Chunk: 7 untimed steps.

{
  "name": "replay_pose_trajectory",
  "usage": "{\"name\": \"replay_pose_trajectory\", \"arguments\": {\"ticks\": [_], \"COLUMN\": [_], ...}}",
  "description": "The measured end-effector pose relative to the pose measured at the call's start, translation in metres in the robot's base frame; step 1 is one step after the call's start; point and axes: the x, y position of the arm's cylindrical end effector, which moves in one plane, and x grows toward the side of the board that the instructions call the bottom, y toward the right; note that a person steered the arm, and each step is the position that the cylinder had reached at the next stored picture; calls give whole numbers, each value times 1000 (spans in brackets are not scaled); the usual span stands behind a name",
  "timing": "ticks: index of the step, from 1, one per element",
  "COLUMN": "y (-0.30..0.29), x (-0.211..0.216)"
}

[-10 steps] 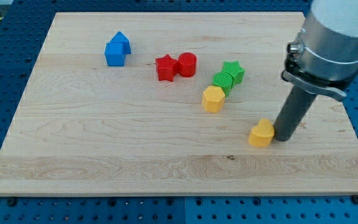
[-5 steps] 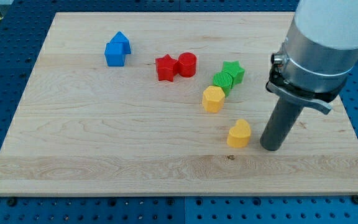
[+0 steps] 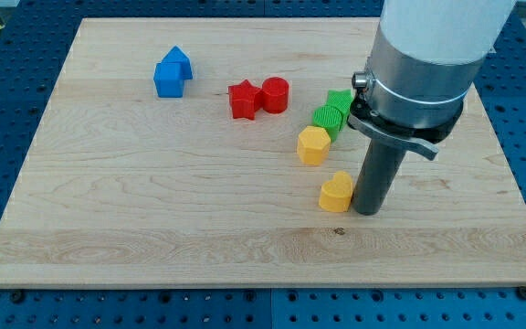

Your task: Place yellow heart parallel to the bottom of the yellow hexagon

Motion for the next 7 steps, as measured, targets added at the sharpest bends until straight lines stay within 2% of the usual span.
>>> {"name": "replay_pose_trajectory", "arguments": {"ticks": [1, 4, 5, 6, 7], "y": [-14, -30, -30, -30, -30], "x": [11, 6, 34, 33, 14]}}
